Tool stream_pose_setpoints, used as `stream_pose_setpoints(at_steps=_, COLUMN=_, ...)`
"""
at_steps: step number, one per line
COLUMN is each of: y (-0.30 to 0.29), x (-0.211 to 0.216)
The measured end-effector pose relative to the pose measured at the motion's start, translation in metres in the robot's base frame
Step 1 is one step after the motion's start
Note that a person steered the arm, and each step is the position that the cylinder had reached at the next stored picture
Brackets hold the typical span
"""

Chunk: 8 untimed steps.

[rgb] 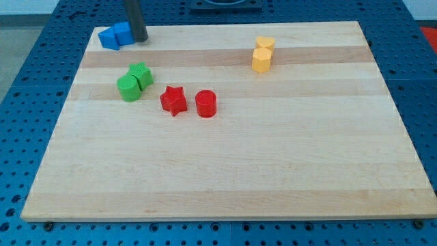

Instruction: Move your arm towards the yellow hexagon

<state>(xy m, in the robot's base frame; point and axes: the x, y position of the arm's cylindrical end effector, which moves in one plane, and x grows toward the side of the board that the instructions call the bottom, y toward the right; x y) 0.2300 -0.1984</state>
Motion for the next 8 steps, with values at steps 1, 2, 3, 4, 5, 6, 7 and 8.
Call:
stream_pose_setpoints(at_steps=1, y=-0.003, x=0.005)
stream_pose_setpoints(at_steps=2, y=0.01, x=0.024)
stream_pose_setpoints(at_steps=3, y=0.068, x=0.024)
stream_pose_setpoints(at_steps=4, y=0.15, x=0.021)
stream_pose_setpoints(at_steps=5, y=0.249, x=0.008)
stream_pose_setpoints(at_steps=6, y=0.332, x=0.006)
stream_pose_setpoints(at_steps=7, y=0.368, x=0.025)
stream_pose_setpoints(at_steps=8, y=0.35, x=0.036)
